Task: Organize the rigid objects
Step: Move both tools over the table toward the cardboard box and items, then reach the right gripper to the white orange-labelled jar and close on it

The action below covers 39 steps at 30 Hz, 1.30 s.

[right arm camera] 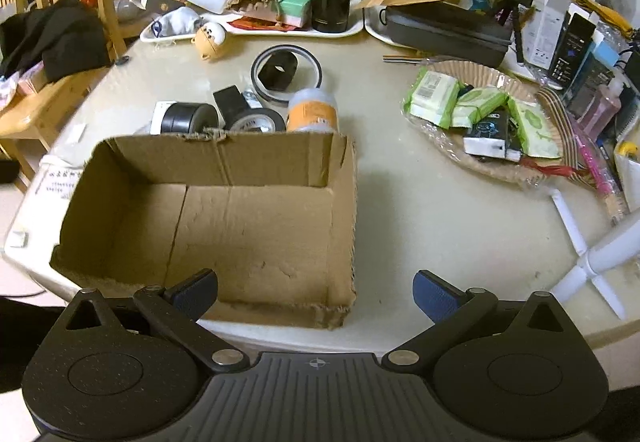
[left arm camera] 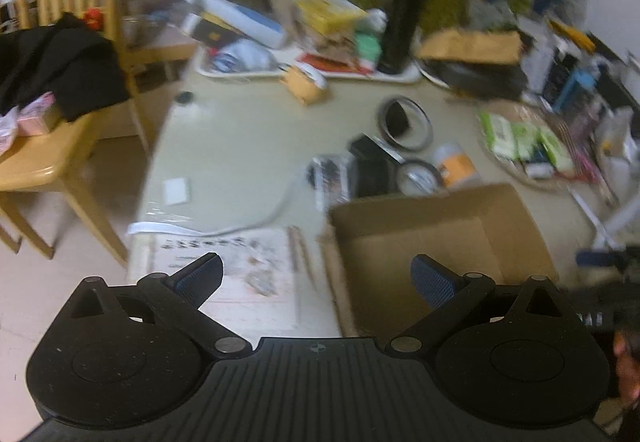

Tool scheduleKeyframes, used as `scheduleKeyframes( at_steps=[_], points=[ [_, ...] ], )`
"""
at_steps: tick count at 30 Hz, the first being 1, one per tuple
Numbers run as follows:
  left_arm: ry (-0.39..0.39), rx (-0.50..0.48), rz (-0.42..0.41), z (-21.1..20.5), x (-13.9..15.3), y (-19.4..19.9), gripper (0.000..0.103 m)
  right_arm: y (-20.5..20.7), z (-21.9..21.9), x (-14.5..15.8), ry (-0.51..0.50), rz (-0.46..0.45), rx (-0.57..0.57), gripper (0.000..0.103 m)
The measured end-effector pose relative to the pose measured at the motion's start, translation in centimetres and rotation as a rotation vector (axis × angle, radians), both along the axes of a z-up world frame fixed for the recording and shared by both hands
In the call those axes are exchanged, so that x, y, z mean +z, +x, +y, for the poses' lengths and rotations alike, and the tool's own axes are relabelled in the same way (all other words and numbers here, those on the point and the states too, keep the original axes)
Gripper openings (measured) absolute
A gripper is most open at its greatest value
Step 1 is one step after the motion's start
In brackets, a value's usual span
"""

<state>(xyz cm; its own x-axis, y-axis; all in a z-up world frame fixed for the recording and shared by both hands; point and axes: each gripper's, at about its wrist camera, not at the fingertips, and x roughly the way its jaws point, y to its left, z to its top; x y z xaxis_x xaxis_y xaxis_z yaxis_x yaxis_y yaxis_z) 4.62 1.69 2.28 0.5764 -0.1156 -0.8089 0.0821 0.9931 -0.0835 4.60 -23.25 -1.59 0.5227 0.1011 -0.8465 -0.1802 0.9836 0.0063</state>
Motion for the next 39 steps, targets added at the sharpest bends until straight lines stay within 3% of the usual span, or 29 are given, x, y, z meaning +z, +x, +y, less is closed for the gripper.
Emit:
scheduleKeyframes(
  at_steps=[11, 22, 29, 35, 39],
  points=[
    [-0.083, 0.002, 0.032, -1.7, -0.1, 2.6, 0.102, 3.8, 0.6, -0.6, -0.026, 0.047, 0.027, 0.103],
    [-0.090, -0.043, -0.023, -3.2, -0.5, 6.6, 0.102, 8.2, 0.9, 0.0, -0.012, 0.059, 0.043, 0.103],
    [-0.082, -0.004, -0.014, -1.6, -1.9, 7.4, 0.102, 9.2, 1.8, -0.2, 0.024, 0.078, 0.097, 0.103],
    [-0.128, 0.017, 0.010, -1.0, -1.9, 7.9, 0.102, 10.8, 1.9, -0.2, 0.065, 0.079, 0.101, 0.103],
    [-0.093, 0.018, -0.021, -1.4, -1.3, 7.9, 0.102, 12.4, 2.1, -0.2, 0.054, 0.069, 0.112, 0.103]
  ],
)
